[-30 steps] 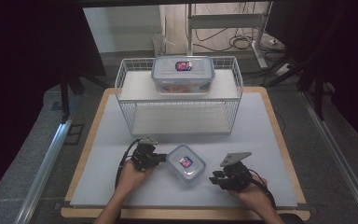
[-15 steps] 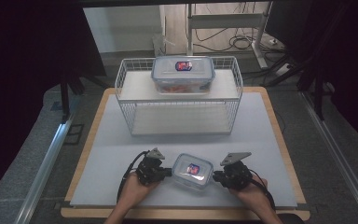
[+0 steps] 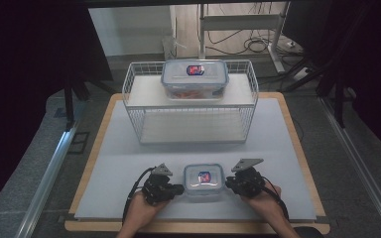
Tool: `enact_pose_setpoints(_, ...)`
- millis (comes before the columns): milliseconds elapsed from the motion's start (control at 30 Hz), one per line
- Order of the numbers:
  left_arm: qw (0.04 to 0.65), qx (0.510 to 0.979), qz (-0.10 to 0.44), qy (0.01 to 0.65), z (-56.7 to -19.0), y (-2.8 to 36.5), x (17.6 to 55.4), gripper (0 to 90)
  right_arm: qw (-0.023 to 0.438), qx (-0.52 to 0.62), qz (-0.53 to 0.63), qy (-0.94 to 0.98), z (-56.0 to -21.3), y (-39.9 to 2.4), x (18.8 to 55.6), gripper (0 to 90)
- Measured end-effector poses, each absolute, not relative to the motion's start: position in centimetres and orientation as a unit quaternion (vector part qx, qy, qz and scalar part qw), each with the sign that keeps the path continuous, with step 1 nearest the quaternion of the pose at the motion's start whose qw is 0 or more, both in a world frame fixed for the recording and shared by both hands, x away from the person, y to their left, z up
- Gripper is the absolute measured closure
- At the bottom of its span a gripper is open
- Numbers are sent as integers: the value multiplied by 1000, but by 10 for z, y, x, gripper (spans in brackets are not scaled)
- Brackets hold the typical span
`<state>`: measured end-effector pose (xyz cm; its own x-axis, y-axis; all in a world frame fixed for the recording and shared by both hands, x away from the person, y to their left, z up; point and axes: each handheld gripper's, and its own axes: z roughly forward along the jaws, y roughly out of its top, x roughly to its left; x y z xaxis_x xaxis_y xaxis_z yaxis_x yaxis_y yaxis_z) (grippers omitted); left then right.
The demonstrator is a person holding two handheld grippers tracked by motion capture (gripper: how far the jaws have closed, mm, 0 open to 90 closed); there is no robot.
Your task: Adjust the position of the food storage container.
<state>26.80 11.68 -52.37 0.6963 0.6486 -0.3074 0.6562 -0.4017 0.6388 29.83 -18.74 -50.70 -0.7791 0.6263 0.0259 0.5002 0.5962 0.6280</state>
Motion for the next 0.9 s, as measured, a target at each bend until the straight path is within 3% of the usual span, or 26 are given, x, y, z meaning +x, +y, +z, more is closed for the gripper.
enact_pose_setpoints(133, 376, 837, 27, 397, -519, 123, 268, 772, 99, 314, 331, 884, -502, -195, 296, 724)
enact_pose_setpoints(267, 381, 827, 55, 410, -515, 134, 265, 656, 102, 316, 332, 883, -501, -204, 295, 646)
enact_pose_setpoints(367, 381, 824, 78, 412, -516, 140, 262, 516, 102, 317, 340, 879, -501, -212, 296, 569)
enact_pose_setpoints(600, 391, 819, 99, 408, -520, 147, 257, 283, 109, 310, 351, 877, -501, -216, 297, 396)
enact_pose_setpoints(900, 389, 827, 96, 395, -521, 145, 255, 175, 111, 310, 356, 875, -505, -219, 300, 233)
